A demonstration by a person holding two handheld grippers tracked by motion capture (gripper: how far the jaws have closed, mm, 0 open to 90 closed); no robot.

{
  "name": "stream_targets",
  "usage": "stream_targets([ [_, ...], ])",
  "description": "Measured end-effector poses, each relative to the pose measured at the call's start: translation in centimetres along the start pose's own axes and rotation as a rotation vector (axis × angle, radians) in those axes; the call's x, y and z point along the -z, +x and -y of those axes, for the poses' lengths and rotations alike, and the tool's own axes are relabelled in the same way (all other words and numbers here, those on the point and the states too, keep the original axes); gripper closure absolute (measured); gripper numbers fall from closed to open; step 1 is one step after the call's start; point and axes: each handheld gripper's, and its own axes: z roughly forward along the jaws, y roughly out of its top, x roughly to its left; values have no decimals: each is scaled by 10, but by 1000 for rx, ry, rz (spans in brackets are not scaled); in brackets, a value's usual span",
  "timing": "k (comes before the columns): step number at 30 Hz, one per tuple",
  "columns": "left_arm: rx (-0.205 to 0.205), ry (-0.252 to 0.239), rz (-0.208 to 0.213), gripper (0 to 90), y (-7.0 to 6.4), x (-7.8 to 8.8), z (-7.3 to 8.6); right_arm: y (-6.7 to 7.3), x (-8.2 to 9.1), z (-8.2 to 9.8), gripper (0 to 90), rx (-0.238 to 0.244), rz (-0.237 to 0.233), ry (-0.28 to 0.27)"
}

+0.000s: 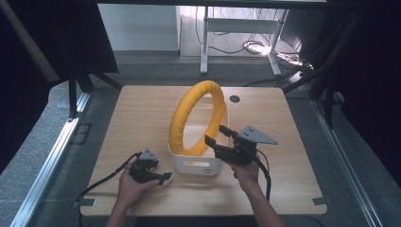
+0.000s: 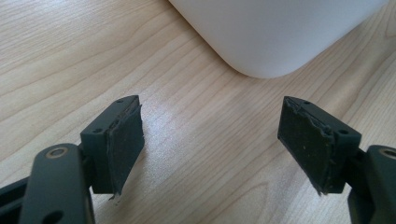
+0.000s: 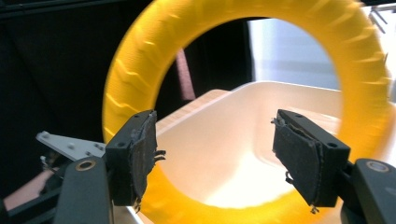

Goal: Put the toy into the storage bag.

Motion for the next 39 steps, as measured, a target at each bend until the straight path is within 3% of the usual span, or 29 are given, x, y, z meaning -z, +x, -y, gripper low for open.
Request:
stream_targets([
  [11, 0, 3, -11, 228, -1, 0, 2, -48, 39, 19, 343, 49, 95, 4],
  [20, -3, 5, -15, 228, -1, 0, 2, -85, 58, 48, 349, 9, 152, 59],
  [27, -4, 0, -16, 228, -1, 1, 1, -94, 60, 58, 351, 6, 179, 70],
  [39, -2, -4, -16, 229, 0, 1, 1, -95, 62, 62, 353, 30, 183, 70],
])
